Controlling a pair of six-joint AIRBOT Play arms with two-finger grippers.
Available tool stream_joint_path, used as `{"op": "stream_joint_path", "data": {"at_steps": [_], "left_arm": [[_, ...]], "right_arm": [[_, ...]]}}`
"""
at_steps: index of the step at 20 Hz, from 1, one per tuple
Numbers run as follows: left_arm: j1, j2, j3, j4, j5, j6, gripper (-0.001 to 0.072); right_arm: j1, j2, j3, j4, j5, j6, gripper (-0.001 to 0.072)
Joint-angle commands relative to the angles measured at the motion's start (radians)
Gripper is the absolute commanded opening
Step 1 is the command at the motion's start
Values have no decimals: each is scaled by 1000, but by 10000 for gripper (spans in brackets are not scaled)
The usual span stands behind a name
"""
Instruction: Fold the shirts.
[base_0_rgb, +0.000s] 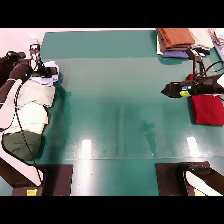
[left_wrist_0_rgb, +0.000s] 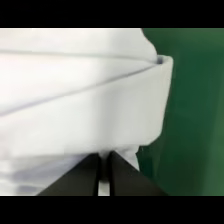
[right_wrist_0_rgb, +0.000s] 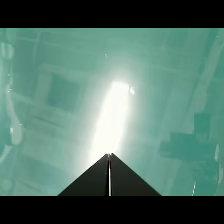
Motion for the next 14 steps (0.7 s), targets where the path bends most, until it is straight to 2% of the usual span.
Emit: {"op": "stream_joint_path", "data": {"at_steps": [1, 5, 8, 11, 14], "left_arm": [[-6, 32, 143, 1, -108, 12, 23], [-75, 253, 305, 1, -145, 139, 23], [-183, 456, 347, -5, -217, 230, 22], [-324, 579, 347, -18, -343, 263, 23], [-509, 584, 334, -29, -465, 263, 23]], "right_arm": [[1, 0, 38, 13, -2, 0, 16], [1, 0, 215, 34, 4, 0, 17], [1, 0, 357, 34, 1, 0, 17], [1, 0, 468, 34, 5, 0, 17], [1, 0, 540, 34, 8, 0, 17]]}}
